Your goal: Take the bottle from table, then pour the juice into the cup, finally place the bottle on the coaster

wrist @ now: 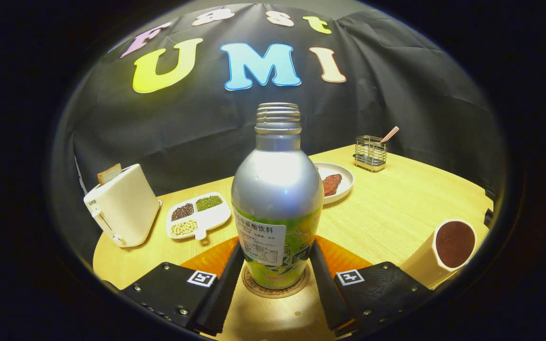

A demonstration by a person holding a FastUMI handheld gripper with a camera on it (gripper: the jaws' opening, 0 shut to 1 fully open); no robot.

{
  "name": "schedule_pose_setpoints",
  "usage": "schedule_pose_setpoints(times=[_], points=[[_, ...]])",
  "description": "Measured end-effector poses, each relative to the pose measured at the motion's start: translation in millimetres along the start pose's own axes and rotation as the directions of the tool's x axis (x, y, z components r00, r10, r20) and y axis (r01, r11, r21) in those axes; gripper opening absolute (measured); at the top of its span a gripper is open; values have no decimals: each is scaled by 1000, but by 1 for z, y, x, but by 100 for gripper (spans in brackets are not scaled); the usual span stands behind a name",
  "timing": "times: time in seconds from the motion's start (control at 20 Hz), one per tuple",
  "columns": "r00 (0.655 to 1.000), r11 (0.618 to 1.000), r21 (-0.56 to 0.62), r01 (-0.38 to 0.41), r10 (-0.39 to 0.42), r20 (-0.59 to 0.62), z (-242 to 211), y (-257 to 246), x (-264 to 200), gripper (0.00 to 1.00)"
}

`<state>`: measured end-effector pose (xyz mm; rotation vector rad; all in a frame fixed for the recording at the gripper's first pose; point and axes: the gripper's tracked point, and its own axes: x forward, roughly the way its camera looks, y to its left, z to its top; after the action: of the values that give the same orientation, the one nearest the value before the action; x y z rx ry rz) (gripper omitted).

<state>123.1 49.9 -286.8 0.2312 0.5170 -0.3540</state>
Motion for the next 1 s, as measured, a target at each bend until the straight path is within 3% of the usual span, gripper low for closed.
schedule_pose_setpoints(times=[0.4, 0.6, 0.65, 1.0], points=[[1000, 1000, -28, -3, 3, -6, -4, 1, -1, 80], [1000, 999, -37, -15, 15, -9, -4, 3, -6, 87], [1000, 999, -35, -27, 26, -11, -4, 5, -6, 100], [992, 991, -50, -126, 126, -13, 4, 10, -33, 99]])
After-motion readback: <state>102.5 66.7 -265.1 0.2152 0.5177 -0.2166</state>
